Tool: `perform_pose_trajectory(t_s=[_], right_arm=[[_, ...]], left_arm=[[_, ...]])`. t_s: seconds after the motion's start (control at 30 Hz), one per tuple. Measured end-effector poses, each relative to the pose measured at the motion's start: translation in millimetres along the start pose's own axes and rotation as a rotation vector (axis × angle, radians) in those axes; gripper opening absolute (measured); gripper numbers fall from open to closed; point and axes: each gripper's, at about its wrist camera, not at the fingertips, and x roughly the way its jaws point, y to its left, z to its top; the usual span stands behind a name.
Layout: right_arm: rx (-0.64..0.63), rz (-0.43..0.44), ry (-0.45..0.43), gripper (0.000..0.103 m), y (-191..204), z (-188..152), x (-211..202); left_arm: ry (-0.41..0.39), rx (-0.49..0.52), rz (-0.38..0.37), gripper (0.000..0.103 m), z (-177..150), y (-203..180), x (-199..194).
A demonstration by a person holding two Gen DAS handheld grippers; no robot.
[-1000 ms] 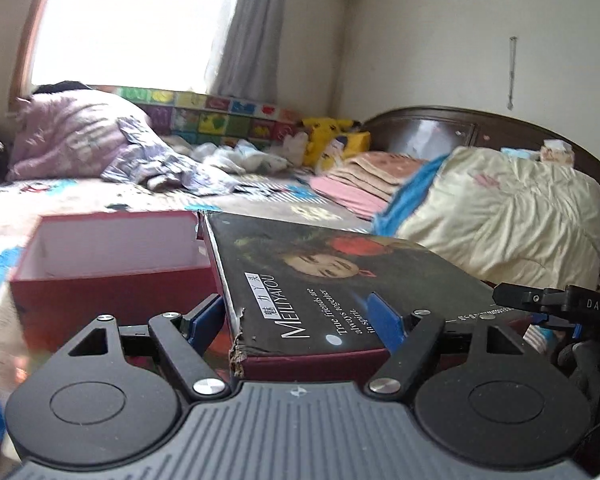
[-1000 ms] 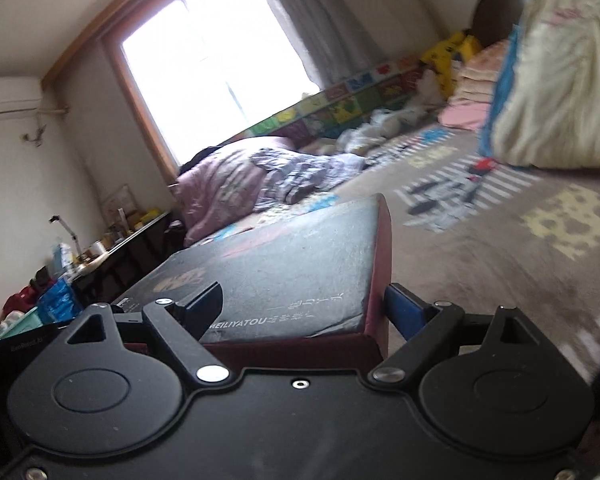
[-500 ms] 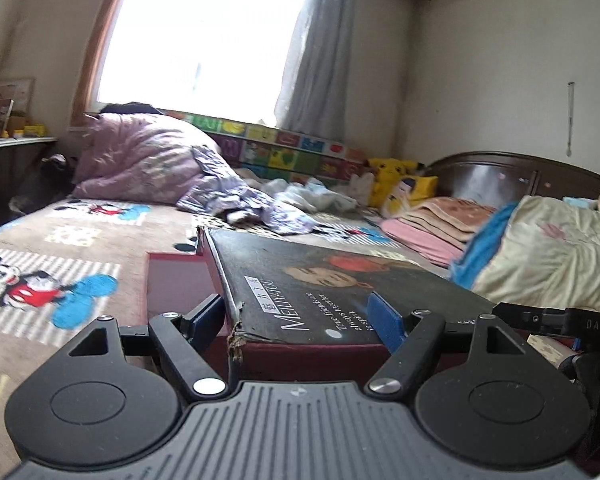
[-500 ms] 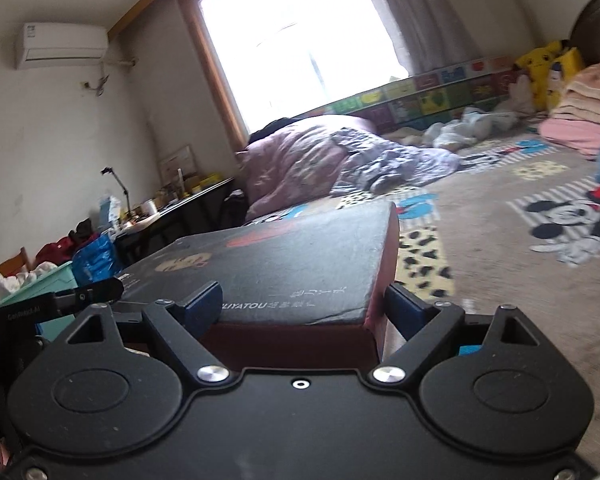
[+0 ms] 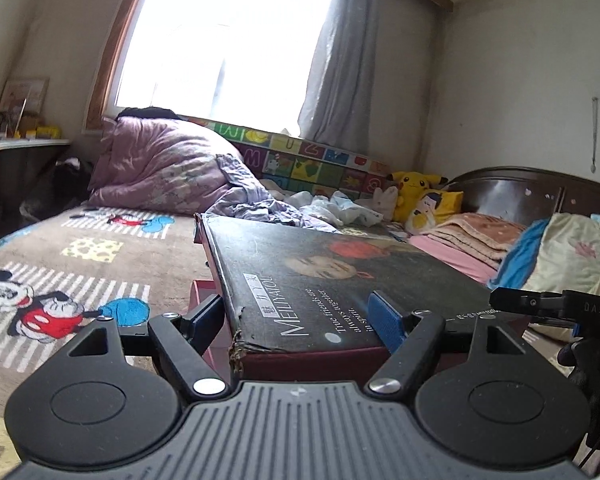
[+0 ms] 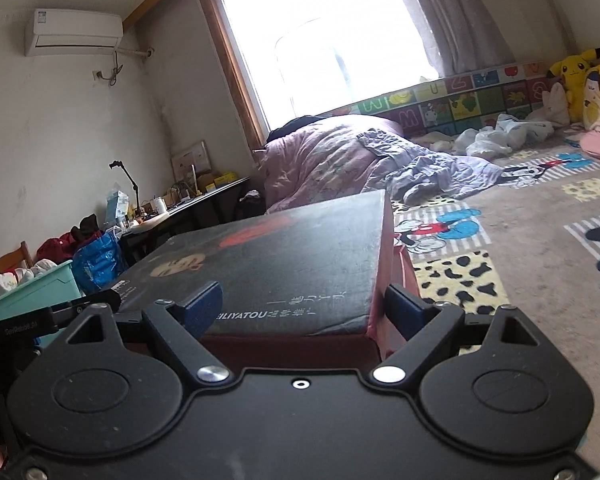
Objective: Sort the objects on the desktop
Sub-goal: 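Grasp the book edge with left while right also holds the book, then lift the book with both tools and lay it over the red box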
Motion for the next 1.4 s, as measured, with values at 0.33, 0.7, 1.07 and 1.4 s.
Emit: perform_pose_trajectory(t_s=[0.33,0.7,1.07,1.4], right_arm=[[-0.031,-0.015,0.029,0.09,-5,3,41],[-0.038,-0.024,0.064,0.09,-11,-5,54],[-0.038,-0.091,0.084,0.089,-19,-14,72],[0.155,-0.077,0.109,0.089,-45,-21,70]], left_arm=[[0.051,-0.061,0.004,0.078,-20,34,46],[0.112,-0.13,0.005,0.078,-33,48,63],[0.157,-0.155,0.077,0.087,-34,40,85],[0.162,-0.144,0.102,0.088,-33,31,90]])
